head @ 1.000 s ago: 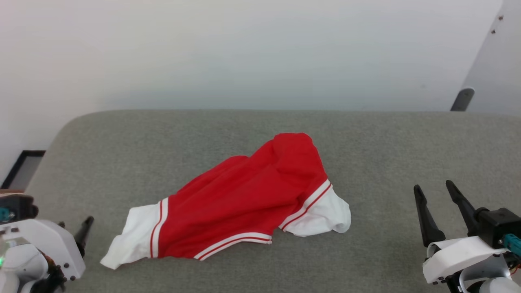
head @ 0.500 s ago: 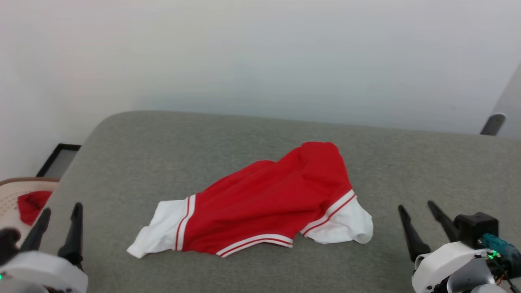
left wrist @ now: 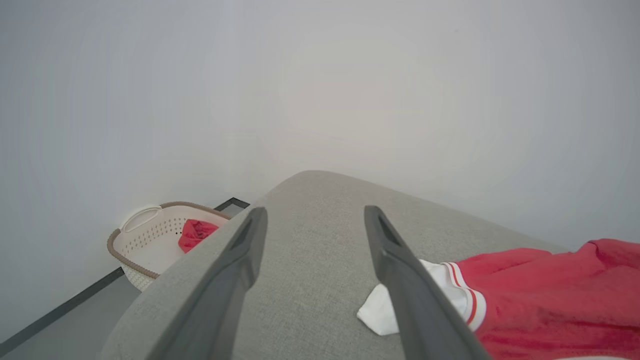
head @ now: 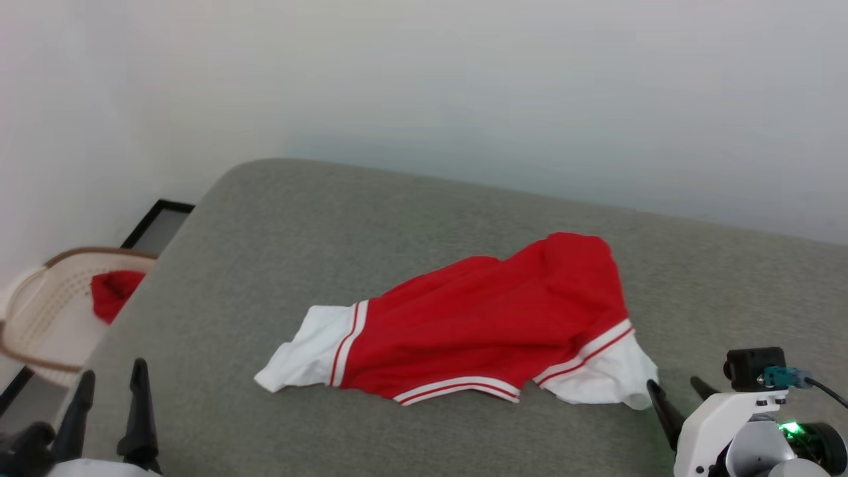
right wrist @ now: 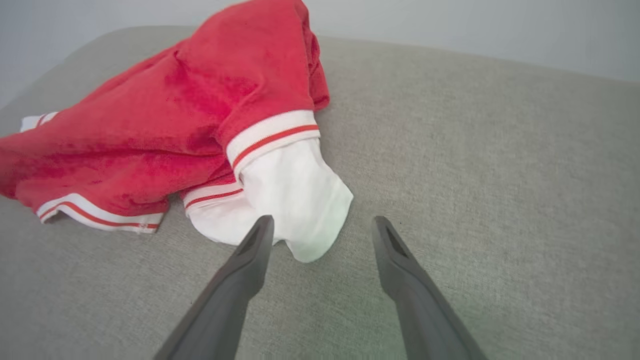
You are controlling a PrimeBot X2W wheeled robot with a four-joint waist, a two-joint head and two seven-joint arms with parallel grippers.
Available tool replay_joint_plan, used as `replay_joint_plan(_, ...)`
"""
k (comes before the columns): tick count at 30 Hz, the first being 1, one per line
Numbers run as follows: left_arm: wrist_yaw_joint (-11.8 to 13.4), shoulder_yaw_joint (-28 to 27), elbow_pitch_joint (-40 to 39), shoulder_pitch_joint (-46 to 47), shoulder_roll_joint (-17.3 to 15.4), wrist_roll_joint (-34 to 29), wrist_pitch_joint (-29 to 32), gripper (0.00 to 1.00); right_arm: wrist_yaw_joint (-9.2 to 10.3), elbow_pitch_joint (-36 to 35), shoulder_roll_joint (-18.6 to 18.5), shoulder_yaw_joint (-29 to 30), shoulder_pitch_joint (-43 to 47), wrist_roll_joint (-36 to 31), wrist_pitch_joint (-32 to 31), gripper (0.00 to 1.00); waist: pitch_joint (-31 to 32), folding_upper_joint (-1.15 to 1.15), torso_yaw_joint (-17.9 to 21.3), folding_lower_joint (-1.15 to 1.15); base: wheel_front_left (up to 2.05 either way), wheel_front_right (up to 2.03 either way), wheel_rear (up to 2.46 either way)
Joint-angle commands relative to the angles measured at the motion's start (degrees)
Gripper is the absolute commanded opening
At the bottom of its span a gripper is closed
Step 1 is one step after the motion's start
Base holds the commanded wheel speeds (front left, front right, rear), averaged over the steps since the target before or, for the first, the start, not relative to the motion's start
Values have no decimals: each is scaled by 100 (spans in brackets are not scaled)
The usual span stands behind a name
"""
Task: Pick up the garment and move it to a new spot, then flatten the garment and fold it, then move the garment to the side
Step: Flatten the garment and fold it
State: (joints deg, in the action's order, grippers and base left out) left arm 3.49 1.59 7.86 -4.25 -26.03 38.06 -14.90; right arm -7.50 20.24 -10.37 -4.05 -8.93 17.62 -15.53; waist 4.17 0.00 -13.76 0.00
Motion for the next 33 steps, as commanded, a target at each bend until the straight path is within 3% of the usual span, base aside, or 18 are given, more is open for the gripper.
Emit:
replay_joint_plan(1, -60, -167, -102, -32, 174, -216, -30, 100, 2, 74, 38, 49, -88, 46, -133, 100, -112, 0, -210, 0, 0, 0, 0)
replay_joint_plan(17, -728, -1124, -110, 114, 1335, -1129, -24, 100, 1, 999, 237, 418, -580, -392, -894, 100, -598, 0, -691, 0, 0, 0, 0)
replay_joint_plan(18, -781, -1171, -105, 145, 1404, -1159, -24, 100, 1, 1079, 234, 403, -619, -385, -922, 96, -620, 0, -704, 0, 0, 0, 0)
replay_joint_plan(19, -814, -1219, -105, 172, 1458, -1188, -24, 100, 1, 1137, 244, 372, -663, -386, -935, 28, -653, 0, -717, 0, 0, 0, 0)
replay_joint_plan(20, -849, -1261, -100, 195, 1509, -1225, -24, 100, 1, 1187, 243, 354, -692, -384, -914, 0, -672, 0, -730, 0, 0, 0, 0)
replay_joint_plan(33, -1083, -1690, -109, 207, 1887, -1423, -25, 100, 3, 1196, -273, 275, -1137, -140, -1036, 0, -730, 0, -508, 0, 0, 0, 0)
